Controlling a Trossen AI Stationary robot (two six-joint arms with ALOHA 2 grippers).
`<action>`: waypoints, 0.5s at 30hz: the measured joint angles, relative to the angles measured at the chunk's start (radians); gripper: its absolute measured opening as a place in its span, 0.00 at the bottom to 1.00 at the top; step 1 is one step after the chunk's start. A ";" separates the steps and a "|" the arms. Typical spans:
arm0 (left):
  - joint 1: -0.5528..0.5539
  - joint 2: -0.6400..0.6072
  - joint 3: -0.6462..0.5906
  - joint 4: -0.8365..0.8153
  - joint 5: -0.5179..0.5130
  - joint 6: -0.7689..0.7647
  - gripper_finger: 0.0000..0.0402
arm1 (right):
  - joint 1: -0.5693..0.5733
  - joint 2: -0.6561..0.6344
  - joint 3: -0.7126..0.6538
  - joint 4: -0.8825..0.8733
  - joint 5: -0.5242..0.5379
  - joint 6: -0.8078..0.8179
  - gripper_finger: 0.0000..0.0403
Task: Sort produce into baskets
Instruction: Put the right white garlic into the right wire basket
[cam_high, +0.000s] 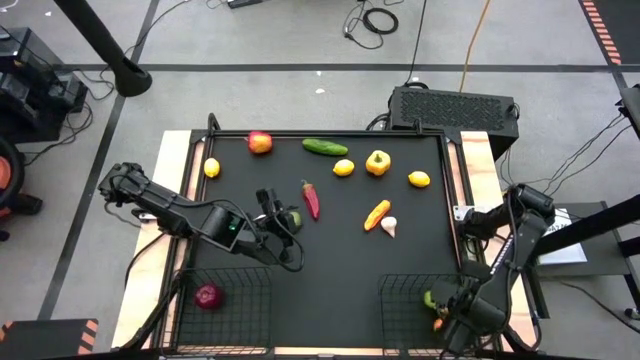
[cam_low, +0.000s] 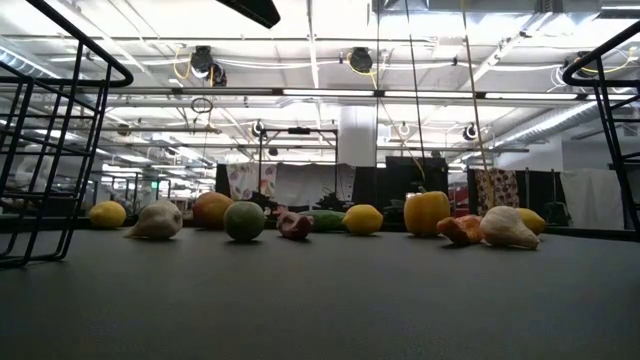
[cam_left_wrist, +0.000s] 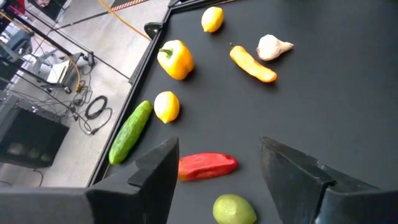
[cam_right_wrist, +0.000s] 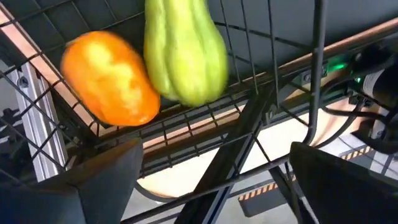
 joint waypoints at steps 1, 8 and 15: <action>0.000 0.000 0.000 0.000 0.000 0.000 0.56 | -0.004 0.000 0.000 0.000 0.012 -0.015 0.98; 0.000 0.000 0.000 0.000 0.000 0.022 0.56 | -0.073 0.000 0.000 0.000 0.105 -0.098 0.98; 0.000 0.000 0.000 0.000 0.000 0.029 0.56 | -0.174 0.000 0.102 0.031 0.086 -0.109 0.97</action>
